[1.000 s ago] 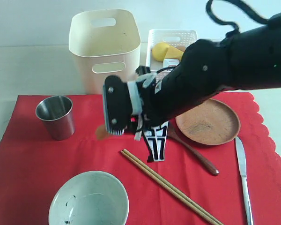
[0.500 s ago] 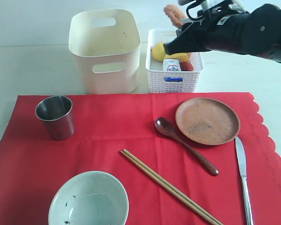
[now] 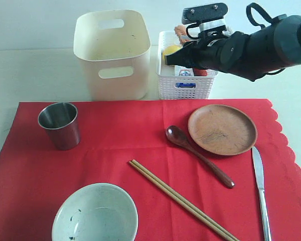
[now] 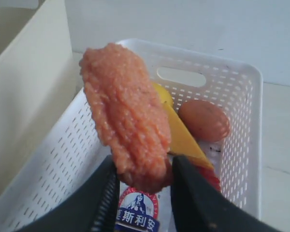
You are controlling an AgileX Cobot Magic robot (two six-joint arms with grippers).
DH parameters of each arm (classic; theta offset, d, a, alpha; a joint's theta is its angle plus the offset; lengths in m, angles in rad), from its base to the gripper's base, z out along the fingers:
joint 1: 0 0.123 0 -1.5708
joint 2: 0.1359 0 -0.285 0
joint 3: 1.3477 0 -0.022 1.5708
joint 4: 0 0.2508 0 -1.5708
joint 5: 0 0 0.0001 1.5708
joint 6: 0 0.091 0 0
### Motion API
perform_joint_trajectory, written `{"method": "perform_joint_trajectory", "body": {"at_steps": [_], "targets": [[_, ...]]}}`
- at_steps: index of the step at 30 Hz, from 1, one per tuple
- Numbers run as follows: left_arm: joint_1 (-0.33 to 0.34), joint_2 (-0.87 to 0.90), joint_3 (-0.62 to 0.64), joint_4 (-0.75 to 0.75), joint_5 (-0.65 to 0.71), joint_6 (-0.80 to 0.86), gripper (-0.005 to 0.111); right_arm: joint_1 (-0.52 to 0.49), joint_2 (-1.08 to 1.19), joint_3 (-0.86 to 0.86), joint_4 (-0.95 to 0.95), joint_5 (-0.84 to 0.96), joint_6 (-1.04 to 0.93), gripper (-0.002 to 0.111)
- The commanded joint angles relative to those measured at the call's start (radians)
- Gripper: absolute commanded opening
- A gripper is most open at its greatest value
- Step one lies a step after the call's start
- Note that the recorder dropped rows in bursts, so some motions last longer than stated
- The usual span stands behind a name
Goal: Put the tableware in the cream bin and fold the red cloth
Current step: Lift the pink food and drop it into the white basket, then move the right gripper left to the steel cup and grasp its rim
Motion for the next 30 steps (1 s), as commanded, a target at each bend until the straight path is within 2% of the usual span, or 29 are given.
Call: {"method": "perform_joint_trajectory", "body": {"at_steps": [1,5,10,16,19,22,28,30], "targets": [[0.001,-0.006,-0.001,0.004,-0.007,-0.005,0.000,-0.006,0.006,-0.013,0.013,-0.035,0.004,0.034],[0.001,-0.006,-0.001,0.004,-0.007,-0.005,0.000,-0.006,0.006,-0.013,0.013,-0.035,0.004,0.056],[0.001,-0.006,-0.001,0.004,-0.007,-0.005,0.000,-0.006,0.006,-0.013,0.016,-0.018,0.004,0.076],[0.001,-0.006,-0.001,0.004,-0.007,-0.005,0.000,-0.006,-0.051,-0.013,0.011,0.119,0.004,0.076],[0.001,-0.006,-0.001,0.004,-0.007,-0.005,0.000,-0.006,-0.105,-0.013,0.004,0.187,0.004,0.071],[0.001,-0.006,-0.001,0.004,-0.007,-0.005,0.000,-0.006,-0.165,-0.013,-0.009,0.275,0.004,0.060],[0.001,-0.006,-0.001,0.004,-0.007,-0.005,0.000,0.013,-0.256,-0.013,-0.012,0.410,0.004,0.029],[0.001,-0.006,-0.001,0.004,-0.007,-0.005,0.000,0.057,-0.268,-0.013,-0.012,0.427,-0.044,0.013]]}}
